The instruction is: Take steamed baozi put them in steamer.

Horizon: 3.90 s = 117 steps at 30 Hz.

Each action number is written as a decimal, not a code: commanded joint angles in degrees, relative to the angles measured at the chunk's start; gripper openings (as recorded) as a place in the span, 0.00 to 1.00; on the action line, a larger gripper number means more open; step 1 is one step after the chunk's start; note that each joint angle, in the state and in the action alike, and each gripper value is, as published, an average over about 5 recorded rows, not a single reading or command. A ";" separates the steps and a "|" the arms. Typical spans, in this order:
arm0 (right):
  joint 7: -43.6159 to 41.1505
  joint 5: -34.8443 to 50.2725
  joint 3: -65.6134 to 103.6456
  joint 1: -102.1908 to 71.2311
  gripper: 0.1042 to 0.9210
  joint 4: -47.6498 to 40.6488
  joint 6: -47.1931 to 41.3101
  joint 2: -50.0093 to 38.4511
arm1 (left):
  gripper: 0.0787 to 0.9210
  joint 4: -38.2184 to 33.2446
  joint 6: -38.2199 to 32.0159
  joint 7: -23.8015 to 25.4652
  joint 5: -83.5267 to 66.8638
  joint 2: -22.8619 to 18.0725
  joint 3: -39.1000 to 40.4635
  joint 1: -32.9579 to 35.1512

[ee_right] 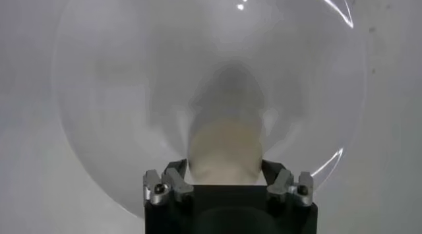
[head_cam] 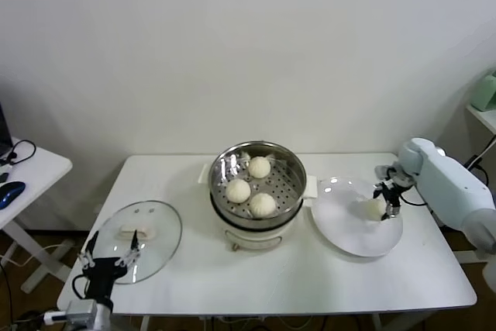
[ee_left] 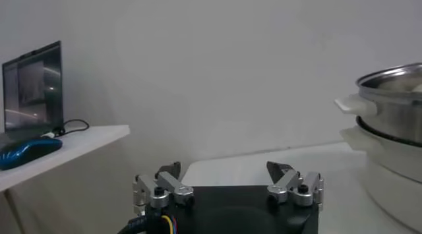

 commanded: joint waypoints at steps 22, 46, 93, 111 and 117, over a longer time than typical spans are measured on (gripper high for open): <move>-0.77 30.96 -23.62 22.01 0.75 10.81 -9.40 -2.61 | 0.88 -1.29 -0.15 -0.16 -0.20 -0.51 0.08 0.41; 1.68 65.79 -47.85 40.74 0.74 21.15 -21.02 11.75 | 0.88 -5.24 -0.39 0.43 -0.37 0.20 3.03 1.87; 3.20 55.66 -50.36 29.37 0.75 13.88 -18.90 16.95 | 0.88 -4.55 0.24 0.09 -0.56 -0.92 3.56 -0.80; 2.98 60.98 -49.24 33.24 0.88 17.53 -18.73 16.10 | 0.88 -4.26 0.20 0.07 -0.42 -0.79 3.55 -1.08; 5.22 62.20 -46.48 36.97 0.88 23.00 -17.51 12.30 | 0.88 -4.13 0.21 0.07 -0.57 -0.35 3.22 -1.22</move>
